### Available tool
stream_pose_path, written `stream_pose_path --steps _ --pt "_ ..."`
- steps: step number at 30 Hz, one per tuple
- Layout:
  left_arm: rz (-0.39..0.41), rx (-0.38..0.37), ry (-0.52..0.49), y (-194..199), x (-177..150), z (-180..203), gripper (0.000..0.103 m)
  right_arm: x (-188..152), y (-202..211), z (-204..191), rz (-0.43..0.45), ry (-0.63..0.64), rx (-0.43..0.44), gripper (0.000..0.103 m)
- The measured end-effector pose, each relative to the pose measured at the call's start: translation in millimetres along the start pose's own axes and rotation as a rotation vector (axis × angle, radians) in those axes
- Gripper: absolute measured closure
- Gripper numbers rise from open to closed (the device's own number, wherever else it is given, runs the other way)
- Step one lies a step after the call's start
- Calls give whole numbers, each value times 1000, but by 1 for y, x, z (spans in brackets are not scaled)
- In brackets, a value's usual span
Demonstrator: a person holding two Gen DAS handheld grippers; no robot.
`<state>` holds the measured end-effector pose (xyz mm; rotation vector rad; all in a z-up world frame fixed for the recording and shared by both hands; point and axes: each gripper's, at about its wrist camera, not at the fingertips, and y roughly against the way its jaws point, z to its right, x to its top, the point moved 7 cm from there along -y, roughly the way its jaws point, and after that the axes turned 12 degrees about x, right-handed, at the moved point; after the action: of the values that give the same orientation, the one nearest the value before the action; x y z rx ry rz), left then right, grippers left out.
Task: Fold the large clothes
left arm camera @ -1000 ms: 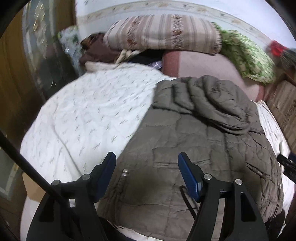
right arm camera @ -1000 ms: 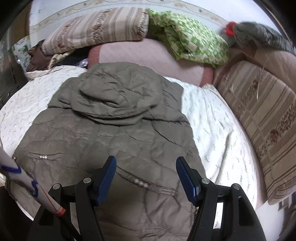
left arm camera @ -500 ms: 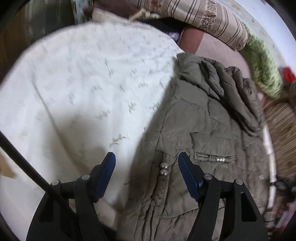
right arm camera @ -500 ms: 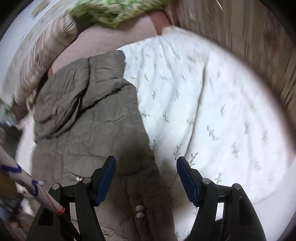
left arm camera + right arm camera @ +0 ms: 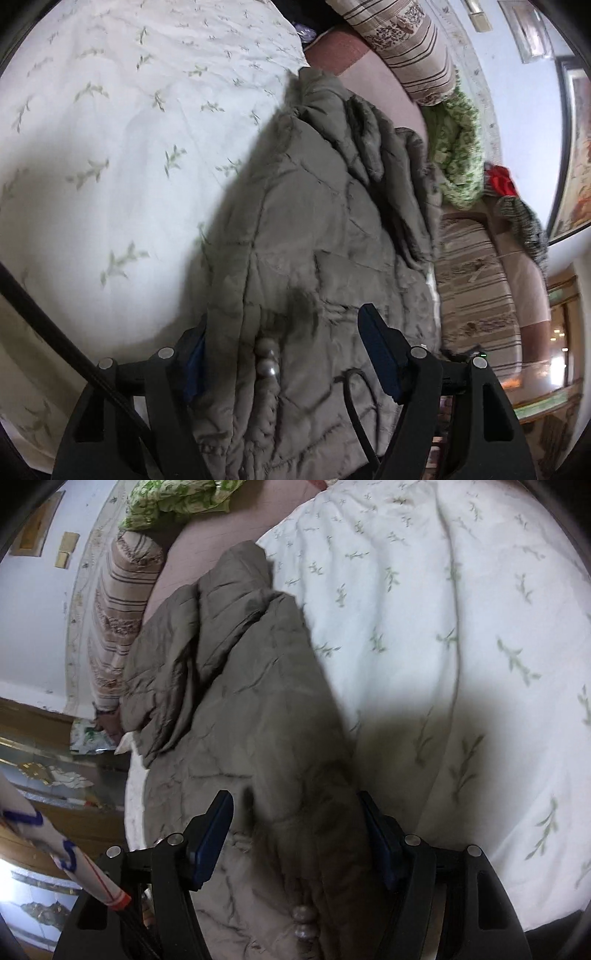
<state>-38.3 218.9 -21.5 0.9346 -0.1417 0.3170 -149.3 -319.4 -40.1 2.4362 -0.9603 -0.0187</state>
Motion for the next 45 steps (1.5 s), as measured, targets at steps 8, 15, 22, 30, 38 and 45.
stream_pose_path --steps 8,15,22,30,38,45 --pt "-21 -77 -14 11 -28 8 32 -37 12 -3 -94 30 65 44" --pt "-41 -15 -53 3 -44 7 32 -70 4 3 -162 61 31 45" --pt "39 51 -101 20 -49 22 37 -62 28 -24 -59 80 113 69" --pt "19 67 -50 5 -52 14 37 -75 15 -13 -88 114 -8 60" --pt "24 176 -57 11 -54 25 78 -93 15 -11 -85 131 -29 60" --pt "75 149 -70 45 -58 49 87 -96 36 -32 -40 155 17 86"
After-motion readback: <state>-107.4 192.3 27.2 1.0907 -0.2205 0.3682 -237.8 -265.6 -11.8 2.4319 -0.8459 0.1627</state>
